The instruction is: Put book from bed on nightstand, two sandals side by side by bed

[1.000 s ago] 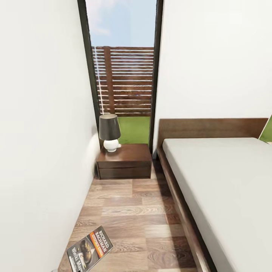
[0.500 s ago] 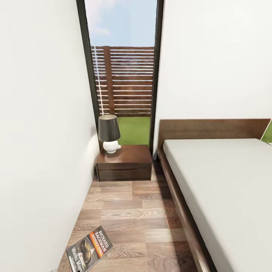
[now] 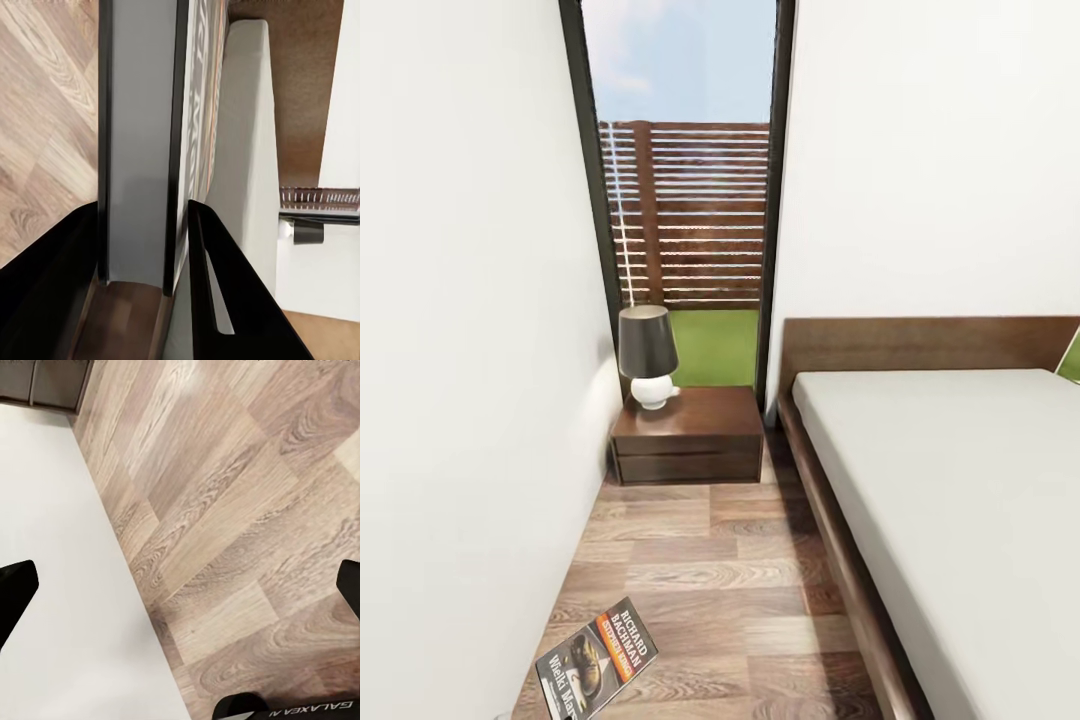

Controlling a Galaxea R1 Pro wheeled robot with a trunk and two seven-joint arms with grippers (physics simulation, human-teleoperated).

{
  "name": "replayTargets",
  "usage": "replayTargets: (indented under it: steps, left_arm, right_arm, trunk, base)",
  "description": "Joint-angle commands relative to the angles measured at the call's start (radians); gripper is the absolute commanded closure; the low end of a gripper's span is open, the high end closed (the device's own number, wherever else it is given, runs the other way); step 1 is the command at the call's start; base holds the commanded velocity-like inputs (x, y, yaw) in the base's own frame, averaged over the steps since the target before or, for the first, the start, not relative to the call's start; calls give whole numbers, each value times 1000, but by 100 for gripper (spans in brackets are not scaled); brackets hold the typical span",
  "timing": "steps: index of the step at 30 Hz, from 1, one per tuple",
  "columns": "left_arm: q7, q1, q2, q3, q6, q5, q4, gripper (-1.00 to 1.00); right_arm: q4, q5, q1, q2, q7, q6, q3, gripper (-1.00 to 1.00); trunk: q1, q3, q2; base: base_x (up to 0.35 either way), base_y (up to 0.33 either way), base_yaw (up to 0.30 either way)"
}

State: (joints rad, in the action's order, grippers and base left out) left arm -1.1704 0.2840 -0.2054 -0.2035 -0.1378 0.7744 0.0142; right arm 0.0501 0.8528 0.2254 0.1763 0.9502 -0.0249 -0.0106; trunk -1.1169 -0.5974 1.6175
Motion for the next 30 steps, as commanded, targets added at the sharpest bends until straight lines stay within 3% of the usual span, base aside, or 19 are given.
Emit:
replayTargets:
  steps: [1,30]
  left_arm:
    - [-3,1,0,-8,-10,-4,0,100]
    - [-3,0,-3,-8,-11,-4,0,100]
  right_arm:
    - [4,3,2,0,6,-2,-1,-100]
    - [4,3,2,-1,6,-1,0,-100]
  trunk:
    - [0,-1,0]
    - [0,-1,0]
  base:
    - [106,0,0]
    - [106,0,0]
